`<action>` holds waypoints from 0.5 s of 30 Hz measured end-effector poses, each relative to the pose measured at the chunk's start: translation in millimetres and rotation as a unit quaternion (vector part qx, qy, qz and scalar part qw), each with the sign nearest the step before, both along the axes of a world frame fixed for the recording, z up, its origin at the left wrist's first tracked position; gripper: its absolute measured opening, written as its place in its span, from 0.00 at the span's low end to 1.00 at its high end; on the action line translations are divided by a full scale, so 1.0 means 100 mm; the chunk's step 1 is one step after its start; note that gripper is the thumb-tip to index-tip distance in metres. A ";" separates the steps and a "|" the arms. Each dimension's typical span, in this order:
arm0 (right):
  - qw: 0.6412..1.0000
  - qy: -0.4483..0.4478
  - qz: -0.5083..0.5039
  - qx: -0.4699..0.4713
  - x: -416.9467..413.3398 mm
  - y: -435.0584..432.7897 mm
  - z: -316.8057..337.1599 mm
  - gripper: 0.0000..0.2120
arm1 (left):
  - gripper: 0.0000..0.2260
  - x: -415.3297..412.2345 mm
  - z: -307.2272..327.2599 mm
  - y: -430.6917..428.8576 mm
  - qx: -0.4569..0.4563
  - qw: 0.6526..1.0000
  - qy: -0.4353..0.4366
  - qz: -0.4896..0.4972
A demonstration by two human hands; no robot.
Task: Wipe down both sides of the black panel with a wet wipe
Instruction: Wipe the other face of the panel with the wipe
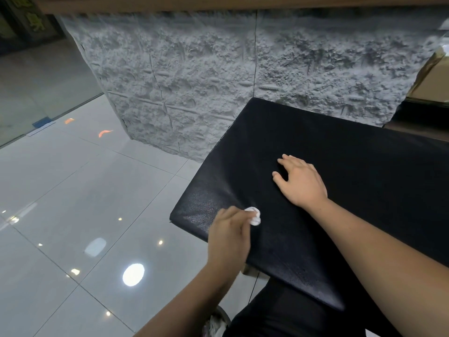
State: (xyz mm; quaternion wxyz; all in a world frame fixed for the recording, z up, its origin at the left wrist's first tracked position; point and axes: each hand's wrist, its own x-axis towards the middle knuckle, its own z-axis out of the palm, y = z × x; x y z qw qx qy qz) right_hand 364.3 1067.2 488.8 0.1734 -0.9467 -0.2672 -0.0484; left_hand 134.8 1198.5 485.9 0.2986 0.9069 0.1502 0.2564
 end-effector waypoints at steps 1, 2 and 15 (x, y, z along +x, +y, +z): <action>1.000 -0.001 0.000 -0.001 0.00 0.00 0.00 0.29 | 0.11 0.01 0.02 -0.09 0.014 1.000 -0.003 -0.021; 1.000 -0.003 0.000 -0.002 0.00 0.01 0.00 0.29 | 0.12 0.02 0.03 -0.18 0.027 0.999 -0.006 -0.040; 0.996 0.083 0.039 -0.022 -0.20 -0.04 0.28 0.22 | 0.08 0.15 0.16 -0.23 -0.006 0.993 0.040 -0.114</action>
